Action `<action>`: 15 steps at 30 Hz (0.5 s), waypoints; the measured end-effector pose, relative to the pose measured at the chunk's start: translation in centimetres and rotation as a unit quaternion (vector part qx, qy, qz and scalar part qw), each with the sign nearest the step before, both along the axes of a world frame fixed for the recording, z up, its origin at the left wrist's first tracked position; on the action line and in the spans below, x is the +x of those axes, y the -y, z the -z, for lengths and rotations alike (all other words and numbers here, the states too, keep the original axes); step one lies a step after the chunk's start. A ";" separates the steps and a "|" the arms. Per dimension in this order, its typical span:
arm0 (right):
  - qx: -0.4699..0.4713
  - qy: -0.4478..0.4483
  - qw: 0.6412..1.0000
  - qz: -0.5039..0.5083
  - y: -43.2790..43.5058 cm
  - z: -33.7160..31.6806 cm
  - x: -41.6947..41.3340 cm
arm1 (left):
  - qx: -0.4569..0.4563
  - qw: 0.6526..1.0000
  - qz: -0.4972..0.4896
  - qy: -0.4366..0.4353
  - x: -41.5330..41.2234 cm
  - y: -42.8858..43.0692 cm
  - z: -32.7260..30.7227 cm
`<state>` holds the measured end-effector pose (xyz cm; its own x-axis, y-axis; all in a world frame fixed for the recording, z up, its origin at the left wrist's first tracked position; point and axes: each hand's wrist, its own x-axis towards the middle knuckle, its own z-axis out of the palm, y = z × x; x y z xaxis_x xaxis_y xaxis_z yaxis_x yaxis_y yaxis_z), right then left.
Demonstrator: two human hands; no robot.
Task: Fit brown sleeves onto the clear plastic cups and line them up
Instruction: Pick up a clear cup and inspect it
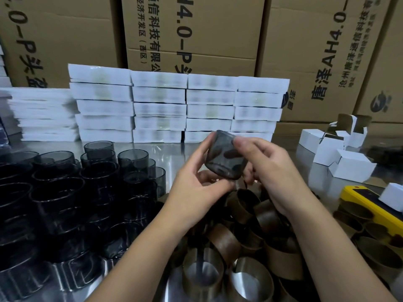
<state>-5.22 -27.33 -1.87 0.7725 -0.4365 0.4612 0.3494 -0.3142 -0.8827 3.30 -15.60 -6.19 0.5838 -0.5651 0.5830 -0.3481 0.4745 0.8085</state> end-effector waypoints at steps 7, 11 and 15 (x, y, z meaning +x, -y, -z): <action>-0.061 -0.124 0.990 0.030 0.4 -0.2 0.0 | 0.014 0.999 -0.036 0.036 -0.2 0.2 0.1; -0.148 -0.147 0.975 0.072 1.2 -0.6 -0.7 | -0.014 0.997 -0.068 -0.033 -0.5 0.3 0.0; -0.303 -0.243 0.911 0.138 2.5 -0.5 -1.9 | -0.060 0.988 -0.070 -0.127 0.1 0.2 -0.2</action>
